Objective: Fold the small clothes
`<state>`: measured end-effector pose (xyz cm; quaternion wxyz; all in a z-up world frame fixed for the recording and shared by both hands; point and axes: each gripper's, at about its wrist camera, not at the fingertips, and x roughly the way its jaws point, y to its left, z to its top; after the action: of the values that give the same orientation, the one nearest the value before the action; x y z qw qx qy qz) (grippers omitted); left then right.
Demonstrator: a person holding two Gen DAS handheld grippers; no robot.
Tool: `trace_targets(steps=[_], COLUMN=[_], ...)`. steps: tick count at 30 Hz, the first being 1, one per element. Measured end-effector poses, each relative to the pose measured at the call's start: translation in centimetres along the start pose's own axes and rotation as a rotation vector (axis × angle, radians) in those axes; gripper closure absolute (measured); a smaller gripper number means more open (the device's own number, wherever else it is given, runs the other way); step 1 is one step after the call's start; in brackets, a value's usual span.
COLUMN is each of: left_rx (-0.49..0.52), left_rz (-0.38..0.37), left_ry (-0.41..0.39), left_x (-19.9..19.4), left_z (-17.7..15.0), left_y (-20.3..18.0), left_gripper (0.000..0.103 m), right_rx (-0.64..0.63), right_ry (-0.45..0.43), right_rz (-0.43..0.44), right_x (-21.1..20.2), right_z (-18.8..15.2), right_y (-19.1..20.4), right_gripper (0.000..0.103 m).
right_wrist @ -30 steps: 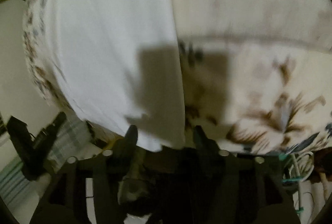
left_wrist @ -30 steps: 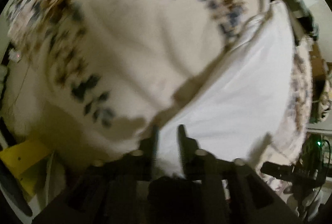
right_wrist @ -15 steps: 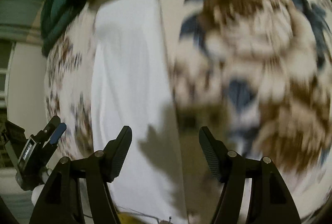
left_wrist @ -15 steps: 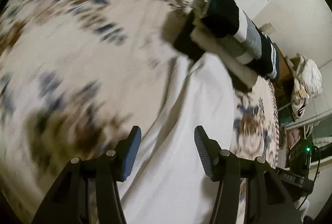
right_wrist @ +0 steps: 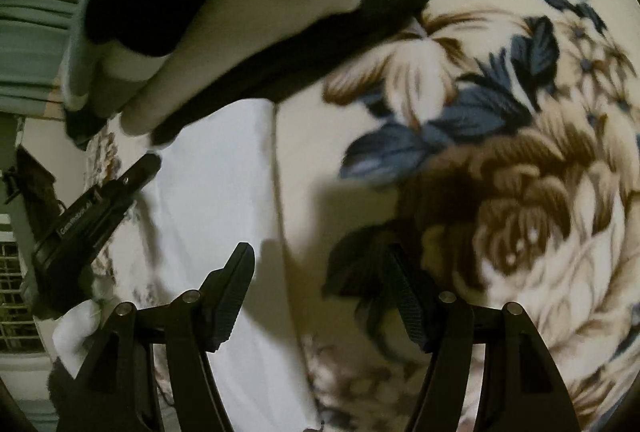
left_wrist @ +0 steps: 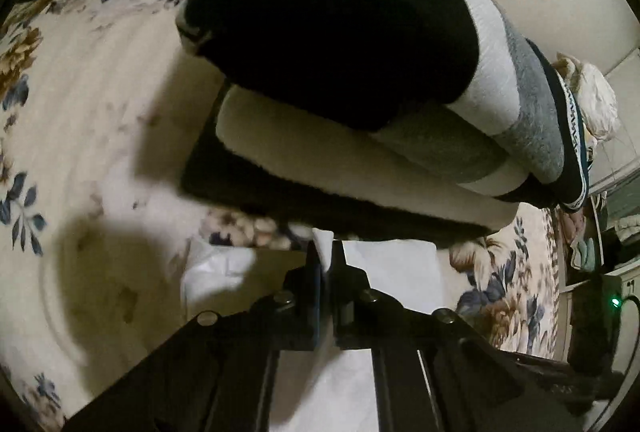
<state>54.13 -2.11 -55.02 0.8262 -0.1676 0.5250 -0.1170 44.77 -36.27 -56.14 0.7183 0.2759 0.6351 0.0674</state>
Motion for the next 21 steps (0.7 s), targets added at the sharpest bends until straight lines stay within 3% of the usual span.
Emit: trace_targets(steps=[4, 9, 11, 16, 17, 18, 19, 21], left_rx=[-0.036, -0.075, -0.087, -0.087, -0.100, -0.126, -0.141, -0.156], left_rz=[-0.024, -0.047, -0.146, -0.233, -0.246, -0.260, -0.265, -0.275], left_ry=[-0.020, 0.029, 0.083, 0.129, 0.138, 0.154, 0.153, 0.138], left_x=[-1.8, -1.8, -0.5, 0.4, 0.3, 0.0, -0.4, -1.4], left_z=[0.5, 2.7, 3.3, 3.4, 3.3, 2.9, 2.6, 1.7], left_y=[2.4, 6.4, 7.3, 8.2, 8.5, 9.0, 9.4, 9.8], left_gripper=[0.101, 0.101, 0.101, 0.100, 0.098, 0.089, 0.085, 0.059], right_rx=[0.051, 0.083, 0.067, 0.060, 0.067, 0.054, 0.039, 0.053], right_ry=[-0.008, -0.023, -0.042, 0.000, -0.006, -0.031, -0.061, -0.127], right_rz=[-0.014, -0.015, -0.011, 0.004, 0.005, -0.011, -0.041, -0.055], right_x=[1.1, 2.3, 2.9, 6.4, 6.9, 6.9, 6.4, 5.2], right_z=[0.6, 1.9, 2.6, 4.5, 4.9, 5.2, 5.2, 5.3], right_y=[0.4, 2.9, 4.7, 6.8, 7.1, 7.3, 7.6, 7.6], right_gripper=[0.034, 0.034, 0.034, 0.029, 0.046, 0.088, 0.094, 0.097])
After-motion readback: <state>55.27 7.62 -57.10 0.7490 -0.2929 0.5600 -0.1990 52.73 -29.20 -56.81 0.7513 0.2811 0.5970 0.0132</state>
